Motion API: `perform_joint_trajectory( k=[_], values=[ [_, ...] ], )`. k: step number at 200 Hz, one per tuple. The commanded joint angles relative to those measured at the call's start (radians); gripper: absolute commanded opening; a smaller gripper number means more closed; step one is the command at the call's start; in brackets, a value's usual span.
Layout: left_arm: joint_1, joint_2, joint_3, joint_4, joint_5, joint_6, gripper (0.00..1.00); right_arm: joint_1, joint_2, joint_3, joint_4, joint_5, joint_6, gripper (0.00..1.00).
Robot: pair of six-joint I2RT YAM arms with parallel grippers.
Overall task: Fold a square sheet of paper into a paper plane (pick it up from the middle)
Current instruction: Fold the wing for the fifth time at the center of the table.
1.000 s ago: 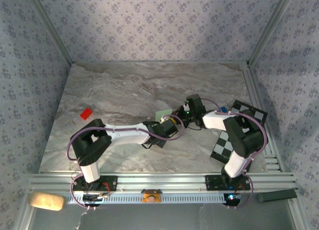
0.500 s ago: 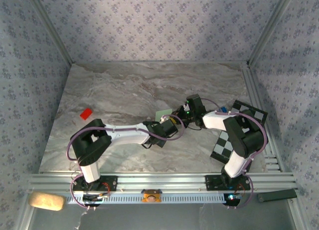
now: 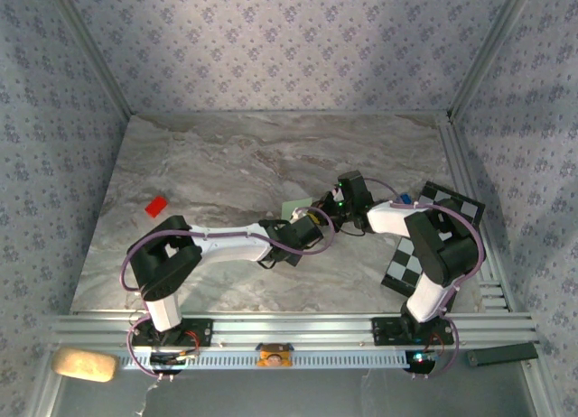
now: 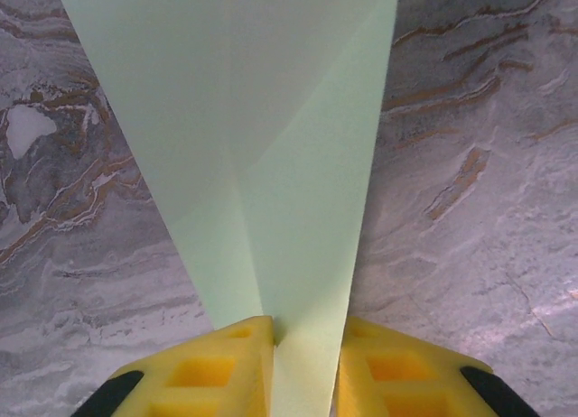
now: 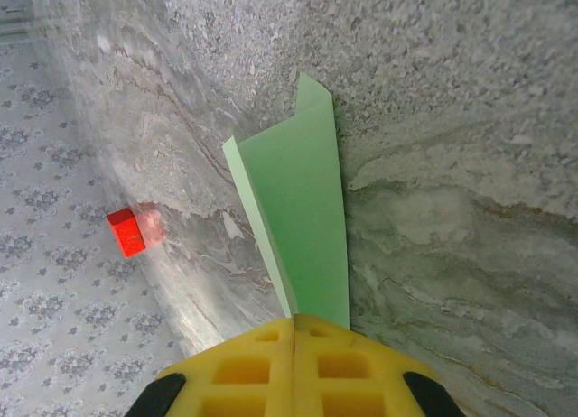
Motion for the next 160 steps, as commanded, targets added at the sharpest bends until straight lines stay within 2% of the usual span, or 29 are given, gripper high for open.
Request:
perform_joint_trajectory(
  k=[1, 130, 160],
  values=[
    [-0.007, -0.035, -0.01, 0.006, -0.015, 0.009, 0.2, 0.004, -0.009, 0.008, -0.008, 0.008, 0.01, 0.0],
    [-0.008, -0.016, -0.015, -0.018, -0.035, 0.004, 0.19, 0.006, -0.007, 0.014, -0.011, 0.009, 0.009, 0.0],
    [-0.008, -0.017, -0.016, -0.023, -0.039, -0.005, 0.22, 0.006, -0.008, 0.013, -0.01, 0.009, 0.009, 0.0]
  ],
)
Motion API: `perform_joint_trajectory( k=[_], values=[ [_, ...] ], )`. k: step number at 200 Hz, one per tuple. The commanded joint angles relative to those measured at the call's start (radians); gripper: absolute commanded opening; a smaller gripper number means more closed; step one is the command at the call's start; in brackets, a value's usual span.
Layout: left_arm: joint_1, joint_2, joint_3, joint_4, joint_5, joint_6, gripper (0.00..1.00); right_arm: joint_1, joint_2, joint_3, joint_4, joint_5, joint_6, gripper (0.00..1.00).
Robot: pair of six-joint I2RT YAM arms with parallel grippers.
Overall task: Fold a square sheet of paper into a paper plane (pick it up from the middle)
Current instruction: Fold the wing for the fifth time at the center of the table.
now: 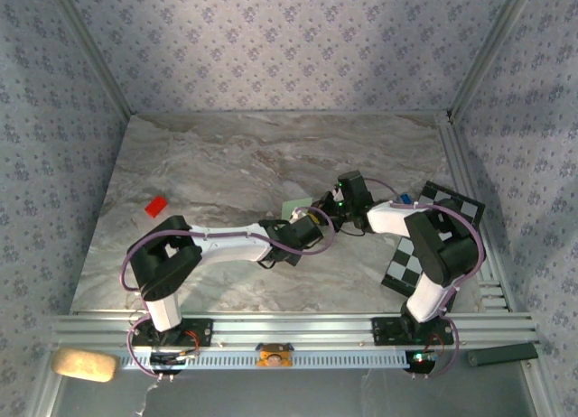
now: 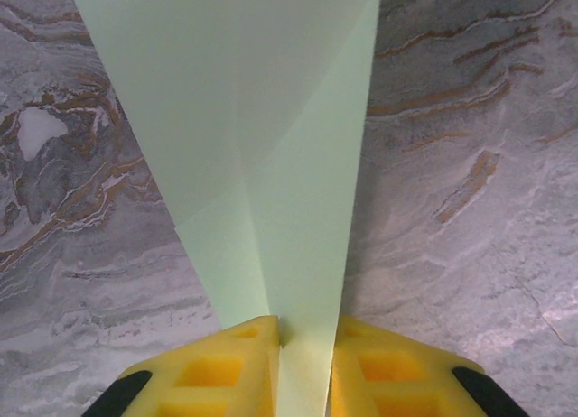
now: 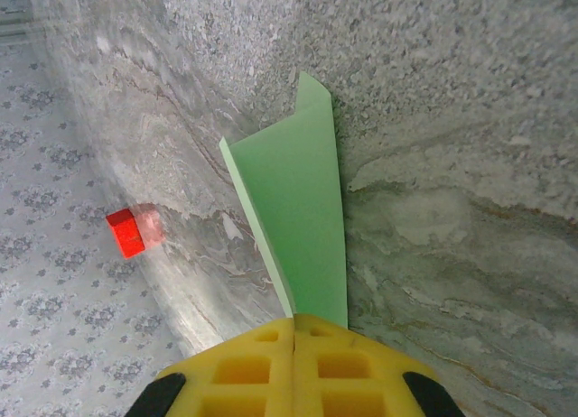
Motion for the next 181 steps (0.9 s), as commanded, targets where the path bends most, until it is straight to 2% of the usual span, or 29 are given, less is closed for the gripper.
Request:
perform_joint_trajectory(
  k=[1, 17, 106, 139, 172, 181],
  values=[
    [-0.008, -0.017, -0.015, -0.021, -0.024, -0.004, 0.22, 0.006, -0.008, 0.013, -0.01, 0.007, 0.01, 0.0],
    [-0.008, -0.016, -0.013, -0.02, -0.024, -0.004, 0.23, 0.006, -0.007, 0.013, -0.009, 0.006, 0.008, 0.0],
    [-0.008, -0.018, -0.013, -0.015, -0.019, -0.009, 0.05, 0.005, -0.016, 0.009, -0.009, 0.008, 0.002, 0.03],
    [0.012, -0.04, -0.03, 0.018, 0.03, -0.039, 0.0, -0.016, -0.054, 0.001, -0.063, 0.034, -0.041, 0.15],
    [0.058, -0.093, -0.093, 0.125, 0.157, -0.083, 0.0, -0.054, -0.132, -0.013, -0.165, 0.087, -0.112, 0.34],
    [0.075, -0.108, -0.114, 0.166, 0.205, -0.09, 0.0, -0.066, -0.15, -0.019, -0.184, 0.096, -0.125, 0.36]
  ],
)
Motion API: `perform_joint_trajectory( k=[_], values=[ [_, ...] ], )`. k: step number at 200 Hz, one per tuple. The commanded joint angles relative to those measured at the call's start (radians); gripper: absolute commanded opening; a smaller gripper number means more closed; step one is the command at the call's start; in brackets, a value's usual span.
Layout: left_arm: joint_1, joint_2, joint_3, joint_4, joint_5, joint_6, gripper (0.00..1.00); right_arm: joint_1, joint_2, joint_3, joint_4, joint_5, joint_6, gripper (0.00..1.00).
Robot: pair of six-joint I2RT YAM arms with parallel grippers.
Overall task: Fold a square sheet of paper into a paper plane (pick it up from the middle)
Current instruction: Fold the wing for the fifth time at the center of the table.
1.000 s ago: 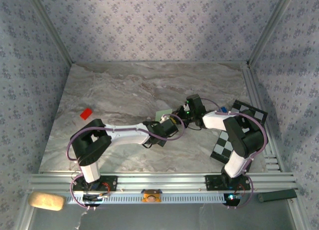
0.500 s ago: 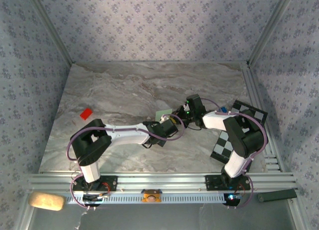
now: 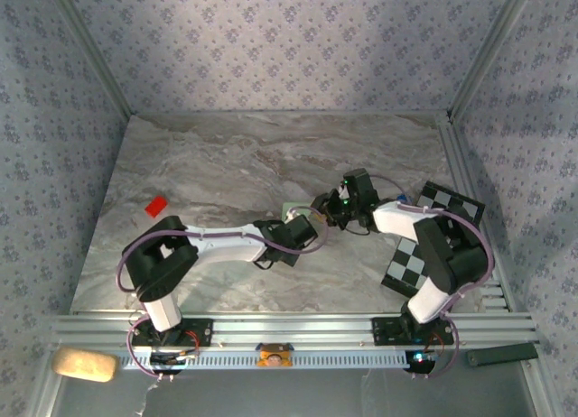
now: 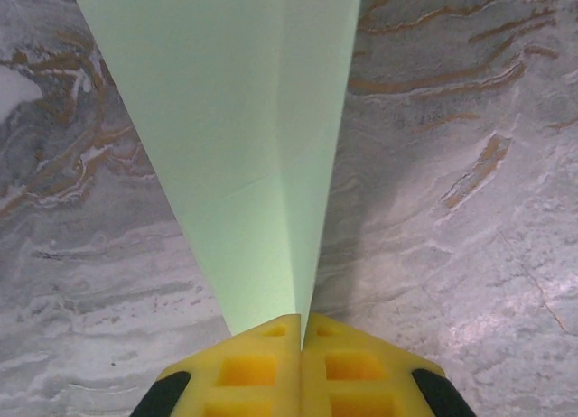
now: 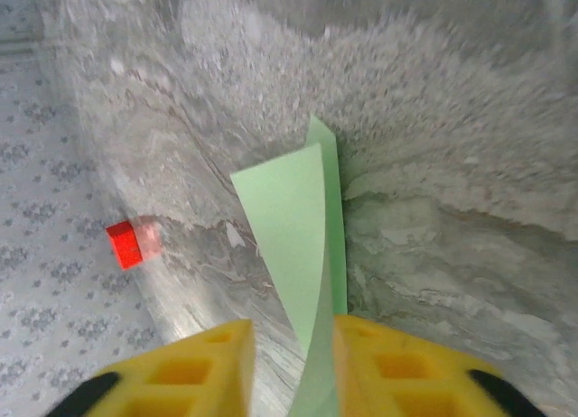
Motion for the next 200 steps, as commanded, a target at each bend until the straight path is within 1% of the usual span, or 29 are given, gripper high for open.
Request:
perform_joint_trajectory(
  k=[1, 9, 25, 43, 56, 93, 113, 144, 154, 174, 200],
  values=[
    [0.04, -0.07, -0.049, 0.107, 0.126, -0.045, 0.0, -0.027, -0.064, -0.014, -0.097, 0.052, -0.066, 0.36],
    [0.056, -0.08, -0.067, 0.138, 0.167, -0.051, 0.0, -0.033, -0.08, -0.023, -0.102, 0.056, -0.073, 0.37],
    [0.079, -0.097, -0.101, 0.193, 0.214, -0.065, 0.0, -0.041, -0.102, -0.037, -0.119, 0.072, -0.078, 0.37],
    [0.097, -0.115, -0.142, 0.257, 0.259, -0.063, 0.0, -0.042, -0.114, -0.045, -0.123, 0.079, -0.085, 0.37],
    [0.109, -0.125, -0.166, 0.289, 0.269, -0.076, 0.0, -0.036, -0.123, -0.052, -0.114, 0.095, -0.094, 0.36],
    [0.129, -0.163, -0.274, 0.469, 0.323, -0.086, 0.0, -0.002, -0.195, -0.088, -0.11, 0.242, -0.127, 0.32],
    [0.146, -0.176, -0.306, 0.522, 0.377, -0.103, 0.0, 0.001, -0.227, -0.096, -0.116, 0.274, -0.146, 0.3],
    [0.201, -0.141, -0.328, 0.561, 0.495, -0.152, 0.0, 0.004, -0.25, -0.104, -0.115, 0.274, -0.158, 0.28],
    [0.22, -0.128, -0.338, 0.584, 0.542, -0.174, 0.0, 0.003, -0.249, -0.102, -0.108, 0.244, -0.171, 0.26],
    [0.253, -0.111, -0.38, 0.689, 0.631, -0.214, 0.0, 0.001, -0.234, -0.086, -0.113, 0.164, -0.197, 0.25],
    [0.282, -0.092, -0.395, 0.72, 0.682, -0.224, 0.0, 0.015, -0.211, -0.088, -0.097, 0.122, -0.219, 0.24]
  ],
)
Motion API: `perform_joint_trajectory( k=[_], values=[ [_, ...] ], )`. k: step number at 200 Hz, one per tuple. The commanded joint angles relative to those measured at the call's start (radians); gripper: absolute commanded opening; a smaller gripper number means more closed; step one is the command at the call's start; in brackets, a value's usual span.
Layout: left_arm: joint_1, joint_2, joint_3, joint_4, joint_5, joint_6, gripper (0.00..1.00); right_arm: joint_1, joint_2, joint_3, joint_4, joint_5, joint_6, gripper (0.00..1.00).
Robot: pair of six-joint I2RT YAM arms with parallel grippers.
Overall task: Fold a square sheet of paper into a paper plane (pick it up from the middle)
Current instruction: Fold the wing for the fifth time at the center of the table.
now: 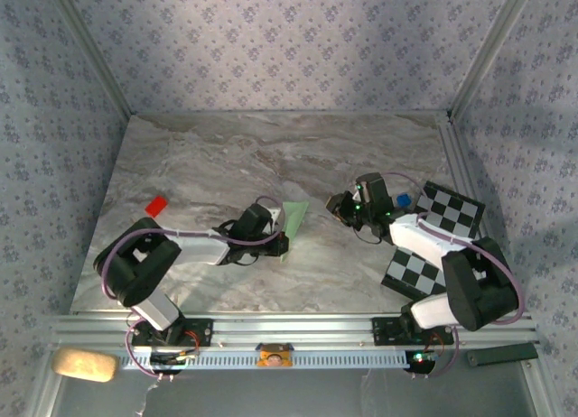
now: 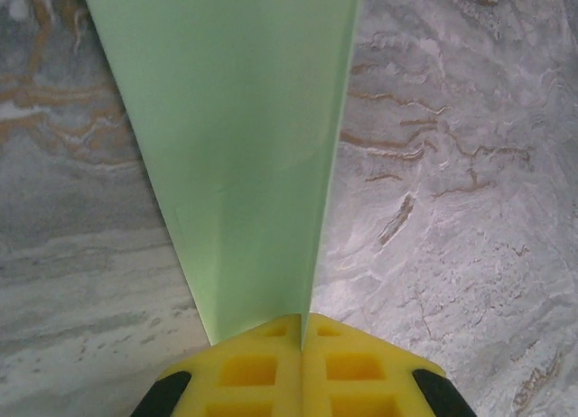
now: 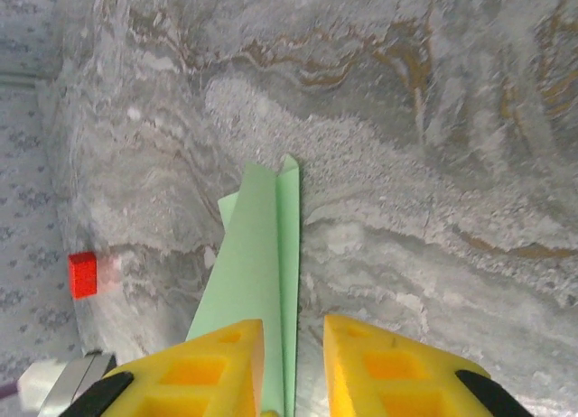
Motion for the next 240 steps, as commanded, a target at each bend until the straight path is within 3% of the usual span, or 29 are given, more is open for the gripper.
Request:
perform_joint_trajectory(
  k=[1, 62, 156, 240],
  values=[
    [0.021, 0.025, -0.016, 0.086, 0.113, -0.033, 0.0, 0.016, 0.018, 0.005, -0.005, -0.056, -0.047, 0.24],
    [0.051, 0.052, -0.033, 0.088, 0.143, -0.056, 0.0, 0.042, 0.029, -0.016, 0.01, -0.051, -0.062, 0.21],
    [0.118, 0.104, -0.087, 0.179, 0.246, -0.092, 0.0, 0.132, 0.216, 0.071, 0.141, -0.225, -0.13, 0.05],
    [0.17, 0.14, -0.111, 0.203, 0.351, -0.052, 0.0, 0.184, 0.367, 0.174, 0.18, -0.289, -0.147, 0.04]
  ],
)
